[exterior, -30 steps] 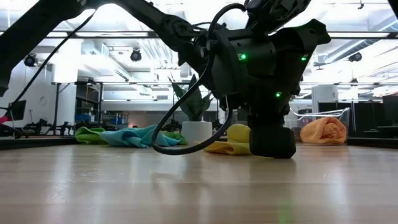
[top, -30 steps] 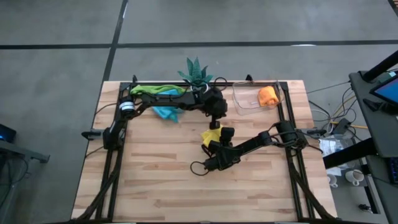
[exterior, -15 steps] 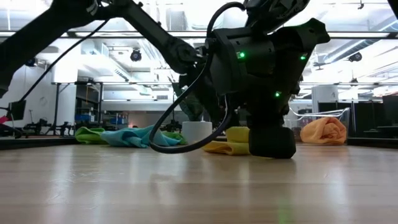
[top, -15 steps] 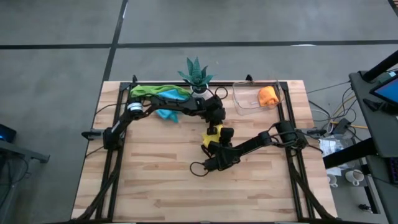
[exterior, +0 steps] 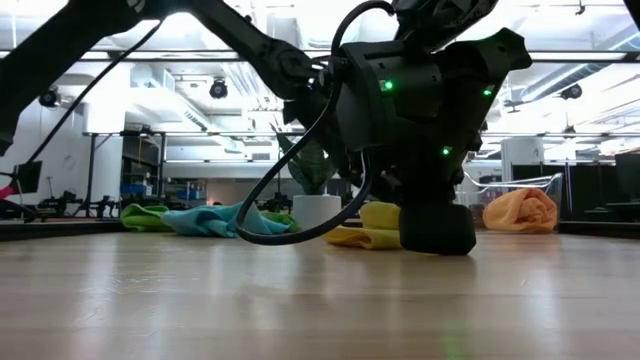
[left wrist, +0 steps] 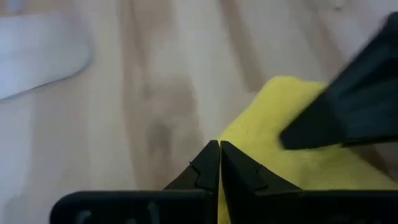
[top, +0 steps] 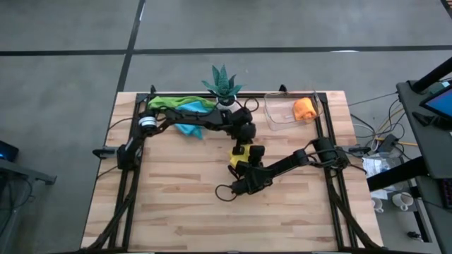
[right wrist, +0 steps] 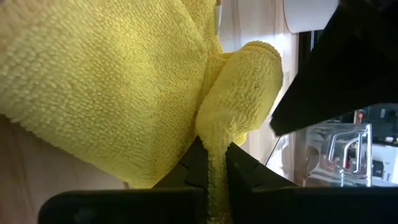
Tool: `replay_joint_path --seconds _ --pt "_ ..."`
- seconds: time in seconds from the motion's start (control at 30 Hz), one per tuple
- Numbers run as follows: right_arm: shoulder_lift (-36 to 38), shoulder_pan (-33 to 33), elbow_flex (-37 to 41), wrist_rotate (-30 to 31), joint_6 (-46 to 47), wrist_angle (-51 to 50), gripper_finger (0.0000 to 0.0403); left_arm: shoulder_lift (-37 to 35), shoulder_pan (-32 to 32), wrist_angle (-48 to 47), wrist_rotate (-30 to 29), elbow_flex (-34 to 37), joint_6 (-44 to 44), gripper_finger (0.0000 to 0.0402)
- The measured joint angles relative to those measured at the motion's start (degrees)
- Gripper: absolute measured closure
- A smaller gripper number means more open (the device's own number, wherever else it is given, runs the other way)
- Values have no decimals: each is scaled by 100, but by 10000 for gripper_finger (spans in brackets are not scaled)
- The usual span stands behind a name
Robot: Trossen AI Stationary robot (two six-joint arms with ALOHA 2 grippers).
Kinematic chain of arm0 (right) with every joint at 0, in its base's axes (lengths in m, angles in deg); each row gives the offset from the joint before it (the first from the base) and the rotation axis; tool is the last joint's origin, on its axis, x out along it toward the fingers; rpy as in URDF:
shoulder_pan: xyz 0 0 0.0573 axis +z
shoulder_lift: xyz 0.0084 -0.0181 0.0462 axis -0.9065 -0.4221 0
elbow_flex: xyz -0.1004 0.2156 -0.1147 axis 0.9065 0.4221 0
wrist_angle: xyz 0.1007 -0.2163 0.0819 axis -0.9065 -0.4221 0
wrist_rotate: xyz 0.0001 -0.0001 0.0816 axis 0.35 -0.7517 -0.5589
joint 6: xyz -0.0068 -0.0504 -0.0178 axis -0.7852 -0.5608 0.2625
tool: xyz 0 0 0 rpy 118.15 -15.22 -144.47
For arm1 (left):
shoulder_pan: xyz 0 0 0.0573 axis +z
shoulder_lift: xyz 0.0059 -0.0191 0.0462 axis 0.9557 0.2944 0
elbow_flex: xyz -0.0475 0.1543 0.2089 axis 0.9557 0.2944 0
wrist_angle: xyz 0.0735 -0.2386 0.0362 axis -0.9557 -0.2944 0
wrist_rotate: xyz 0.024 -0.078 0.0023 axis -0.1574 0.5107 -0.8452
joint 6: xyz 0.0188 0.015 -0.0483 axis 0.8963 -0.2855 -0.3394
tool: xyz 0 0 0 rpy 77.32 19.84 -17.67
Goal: Roll microfiber towels into tight, uniform cylinder then place into a basket
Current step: Roll the yellow microfiber cloth
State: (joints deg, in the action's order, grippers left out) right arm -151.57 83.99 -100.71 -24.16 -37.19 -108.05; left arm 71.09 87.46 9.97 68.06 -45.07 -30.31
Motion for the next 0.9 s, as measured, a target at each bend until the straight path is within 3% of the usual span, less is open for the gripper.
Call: replay_joint_path --seconds 0.9 --pt "17 -20 -9 45 -14 1 383 127 -76 -79 2 311 221 402"
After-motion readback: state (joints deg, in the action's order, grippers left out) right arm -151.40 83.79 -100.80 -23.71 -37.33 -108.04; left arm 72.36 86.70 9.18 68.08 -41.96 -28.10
